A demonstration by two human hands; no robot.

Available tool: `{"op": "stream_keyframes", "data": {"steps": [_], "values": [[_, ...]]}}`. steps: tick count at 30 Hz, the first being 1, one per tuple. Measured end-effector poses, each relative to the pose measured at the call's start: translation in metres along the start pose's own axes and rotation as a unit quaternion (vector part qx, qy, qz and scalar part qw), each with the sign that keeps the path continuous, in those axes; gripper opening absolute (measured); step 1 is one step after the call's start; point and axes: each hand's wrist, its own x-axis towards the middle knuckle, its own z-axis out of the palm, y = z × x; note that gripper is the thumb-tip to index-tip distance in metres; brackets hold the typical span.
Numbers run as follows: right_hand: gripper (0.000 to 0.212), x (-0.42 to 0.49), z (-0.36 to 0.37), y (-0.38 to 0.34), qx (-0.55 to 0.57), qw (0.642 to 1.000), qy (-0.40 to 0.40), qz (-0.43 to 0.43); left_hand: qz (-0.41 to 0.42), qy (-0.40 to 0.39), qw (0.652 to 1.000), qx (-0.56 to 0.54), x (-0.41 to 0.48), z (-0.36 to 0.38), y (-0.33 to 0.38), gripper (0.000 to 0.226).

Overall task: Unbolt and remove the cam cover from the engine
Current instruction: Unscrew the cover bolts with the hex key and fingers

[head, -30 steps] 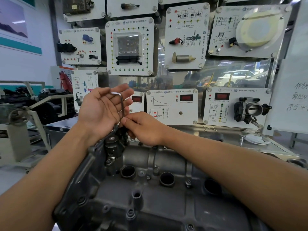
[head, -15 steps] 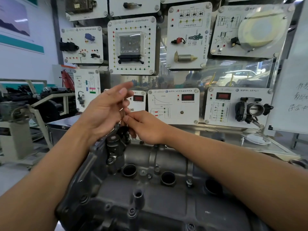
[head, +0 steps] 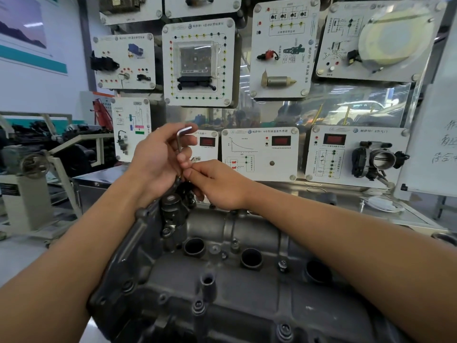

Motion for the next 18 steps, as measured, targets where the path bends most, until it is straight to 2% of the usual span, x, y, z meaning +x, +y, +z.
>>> {"op": "stream_keyframes", "data": {"steps": [3,8,13,16,18], "values": [[0.038,0.0,0.0,0.0,0.0,1.0,0.003,0.0,-0.021,-0.026,0.999,-0.037,-0.002,-0.005,0.001,0.02],[0.04,-0.001,0.001,-0.001,-0.006,1.0,0.004,0.008,-0.041,-0.016,0.993,-0.106,-0.003,-0.011,0.001,0.032],[0.041,-0.003,0.001,-0.003,0.002,1.0,0.002,0.013,-0.028,-0.077,0.989,-0.124,-0.004,-0.017,0.0,0.04],[0.045,-0.004,0.001,-0.005,0.006,1.0,0.01,0.01,-0.011,-0.107,0.988,-0.113,-0.005,-0.02,-0.001,0.016],[0.047,-0.005,0.001,-0.006,0.007,1.0,0.015,0.009,0.014,-0.114,0.99,-0.081,-0.004,-0.02,-0.002,0.009]]}}
